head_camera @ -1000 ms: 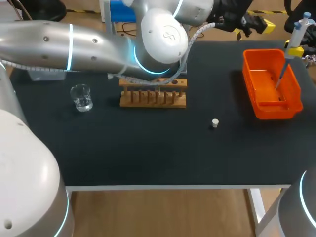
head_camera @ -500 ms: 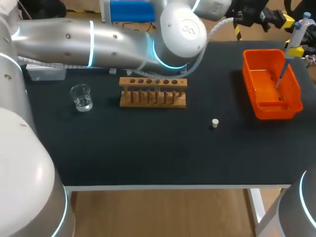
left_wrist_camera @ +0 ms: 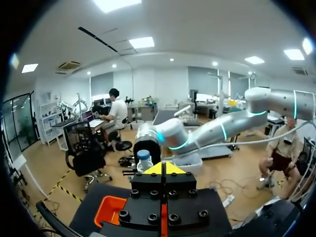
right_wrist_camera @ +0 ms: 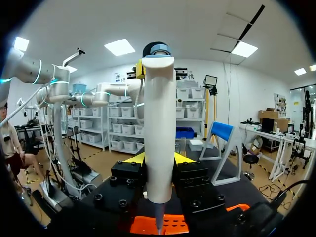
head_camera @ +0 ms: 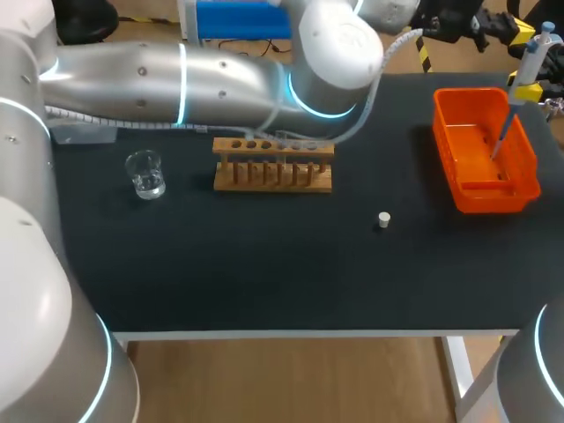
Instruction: Invert the test tube, pick up the pipette, mount the tip to pipette, aspirate from beaker and dispense into the tube, eject the tip, return the pipette, and cap with the stopper.
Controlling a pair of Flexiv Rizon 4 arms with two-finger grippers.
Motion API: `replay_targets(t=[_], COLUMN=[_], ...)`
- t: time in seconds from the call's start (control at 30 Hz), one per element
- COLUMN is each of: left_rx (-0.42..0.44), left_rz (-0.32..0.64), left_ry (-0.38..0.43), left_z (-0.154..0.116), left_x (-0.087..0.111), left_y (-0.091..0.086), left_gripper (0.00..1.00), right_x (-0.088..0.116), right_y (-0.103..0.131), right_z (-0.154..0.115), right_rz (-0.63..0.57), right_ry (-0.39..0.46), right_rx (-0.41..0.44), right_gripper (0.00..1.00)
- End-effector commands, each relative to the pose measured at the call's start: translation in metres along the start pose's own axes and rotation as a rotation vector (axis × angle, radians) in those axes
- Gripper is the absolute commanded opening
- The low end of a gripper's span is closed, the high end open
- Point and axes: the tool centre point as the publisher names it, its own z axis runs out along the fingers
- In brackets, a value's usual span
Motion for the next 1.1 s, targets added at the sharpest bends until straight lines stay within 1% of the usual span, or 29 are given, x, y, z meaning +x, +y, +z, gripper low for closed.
replay_targets(t=[0.03, 0.2, 0.37, 0.53, 0.7, 0.83, 1.1], left_rx=[0.047, 0.071, 0.078, 0.071, 0.066, 0.061, 0.065], left_rz=[-0.024, -0.070, -0.076, -0.070, -0.041, -0.028, -0.007], left_ry=[-0.009, -0.027, -0.037, -0.033, -0.022, -0.016, -0.001], left_z=[0.007, 0.011, 0.015, 0.020, 0.022, 0.025, 0.028], left_x=[-0.004, -0.011, -0.017, -0.022, -0.028, -0.031, -0.033], left_y=[0.002, 0.003, 0.003, 0.003, 0.001, 0.003, 0.007], left_gripper=[0.00, 0.00, 0.00, 0.00, 0.00, 0.00, 0.00], right_x=[-0.001, -0.001, -0.001, -0.001, -0.001, -0.001, -0.001], right_y=[0.000, 0.000, 0.000, 0.000, 0.000, 0.000, 0.000], right_z=[-0.002, -0.002, -0.002, -0.002, -0.002, -0.002, -0.002], right_rz=[0.000, 0.000, 0.000, 0.000, 0.000, 0.000, 0.000], right_ry=[0.005, 0.005, 0.005, 0.005, 0.005, 0.005, 0.005], right_rx=[0.001, 0.001, 0.001, 0.001, 0.001, 0.001, 0.001], right_gripper=[0.00, 0.00, 0.00, 0.00, 0.00, 0.00, 0.00])
